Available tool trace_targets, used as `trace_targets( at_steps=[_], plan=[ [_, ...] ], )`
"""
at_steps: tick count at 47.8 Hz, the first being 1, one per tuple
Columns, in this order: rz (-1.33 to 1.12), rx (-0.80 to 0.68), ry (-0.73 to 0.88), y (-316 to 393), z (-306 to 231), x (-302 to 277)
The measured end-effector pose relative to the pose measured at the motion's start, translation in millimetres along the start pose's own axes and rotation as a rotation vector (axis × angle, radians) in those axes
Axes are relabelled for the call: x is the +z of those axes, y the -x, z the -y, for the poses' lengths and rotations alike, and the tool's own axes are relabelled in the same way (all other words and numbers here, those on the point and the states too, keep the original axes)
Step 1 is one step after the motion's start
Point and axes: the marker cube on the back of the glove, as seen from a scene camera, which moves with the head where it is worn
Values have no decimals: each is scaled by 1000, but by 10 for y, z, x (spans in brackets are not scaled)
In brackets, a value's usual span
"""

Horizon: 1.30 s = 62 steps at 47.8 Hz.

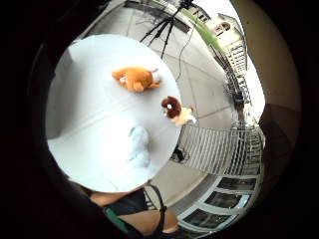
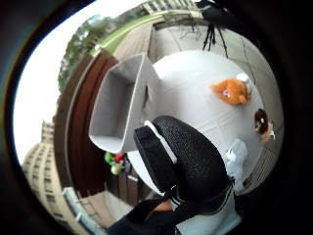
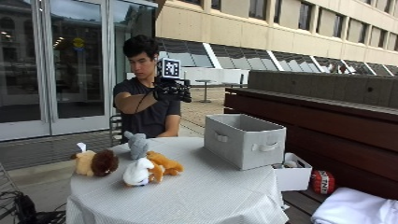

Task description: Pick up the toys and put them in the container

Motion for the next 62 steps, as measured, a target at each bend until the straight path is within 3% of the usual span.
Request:
trace_targets(
  at_steps=[3,8,12,15,20,25,30,37,41,45,53,62],
  plan=[
    [-40,-147,-83,-176,-4,43],
    [-65,-34,-31,-610,-327,45],
    [-49,-173,-131,-865,-332,153],
    [-44,-197,-153,-973,-371,240],
    [-29,-193,-117,-1102,-426,423],
    [-25,-8,-5,-1149,-561,714],
    [-14,-196,-74,-1333,-462,1129],
    [20,-14,-51,-1372,-523,1500],
    [36,-129,-24,-1442,-505,1685],
    [48,-81,-13,-1443,-477,1878],
    [79,-128,167,-1478,-591,2160],
    [124,-131,163,-1465,-632,2405]
  ],
)
